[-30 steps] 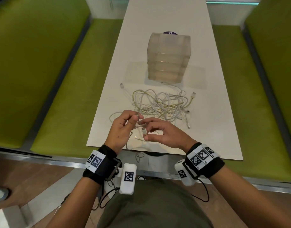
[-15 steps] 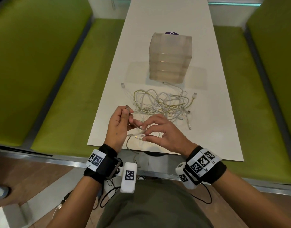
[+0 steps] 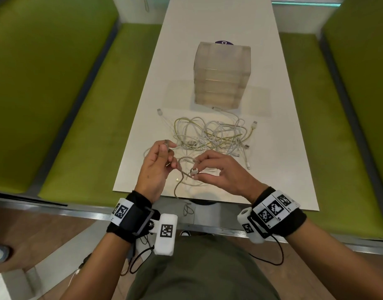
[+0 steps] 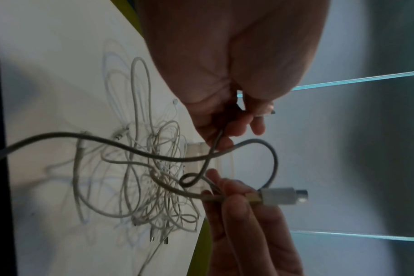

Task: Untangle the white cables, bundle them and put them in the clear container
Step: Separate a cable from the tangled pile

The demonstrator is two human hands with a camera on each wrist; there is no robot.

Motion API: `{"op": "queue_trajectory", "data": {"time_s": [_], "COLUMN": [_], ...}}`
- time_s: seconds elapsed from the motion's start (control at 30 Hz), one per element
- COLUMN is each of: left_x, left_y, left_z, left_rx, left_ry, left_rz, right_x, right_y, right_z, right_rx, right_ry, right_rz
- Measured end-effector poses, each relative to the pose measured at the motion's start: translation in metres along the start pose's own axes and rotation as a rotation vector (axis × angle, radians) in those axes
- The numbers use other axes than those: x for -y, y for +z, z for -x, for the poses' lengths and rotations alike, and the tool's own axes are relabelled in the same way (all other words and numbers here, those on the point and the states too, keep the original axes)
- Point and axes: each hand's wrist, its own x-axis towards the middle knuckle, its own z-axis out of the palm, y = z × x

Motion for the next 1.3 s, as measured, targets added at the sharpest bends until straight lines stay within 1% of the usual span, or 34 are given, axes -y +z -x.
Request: {"op": "queue_trajectory", "data": {"time_s": [0.1,0.2,0.3,0.37,0.43,0.53,0.67,0.77,0.9,1.0,1.1,1.17,1.3], "left_x": [0.005,0.006,0.002,-0.001,-0.001,-0.003,-0.004,-0.004,-0.002,-0.001,0.001,0.005,0.005], "left_y": [0.003,-0.001,-0.007,-0.008,-0.006,-0.004,-0.005,-0.004,-0.003,0.000,0.004,0.004,0.003], "left_z": [0.004,0.004,0.002,0.002,0.002,0.006,0.011,0.014,0.012,0.011,0.012,0.011,0.011], "left_rx": [0.065,0.064,0.046,0.017,0.025,0.086,0.186,0.226,0.183,0.237,0.282,0.268,0.217], "left_ry": [-0.083,-0.130,-0.162,-0.187,-0.214,-0.261,-0.324,-0.405,-0.462,-0.521,-0.522,-0.497,-0.467], "left_rz": [-0.034,-0.020,0.001,0.007,0.016,0.018,-0.061,-0.085,-0.081,-0.107,-0.046,-0.018,-0.066], "right_x": [0.002,0.008,0.014,0.014,0.011,0.008,0.005,0.004,0.004,0.009,0.014,0.014,0.010], "right_y": [0.003,0.002,0.002,0.001,0.000,0.001,0.000,-0.001,-0.001,-0.002,0.001,0.003,0.002], "right_z": [0.001,0.005,0.009,0.010,0.008,0.007,0.008,0.010,0.012,0.012,0.011,0.011,0.011], "right_rx": [0.002,0.045,0.119,0.085,0.020,-0.016,-0.071,-0.085,-0.088,-0.058,-0.035,-0.020,0.026], "right_ry": [-0.046,-0.130,-0.158,-0.136,-0.092,-0.052,0.034,0.021,-0.012,-0.064,-0.119,-0.131,-0.120], "right_rz": [-0.021,-0.011,0.002,-0.005,-0.021,-0.057,-0.138,-0.125,-0.093,-0.095,-0.071,-0.050,-0.007]}}
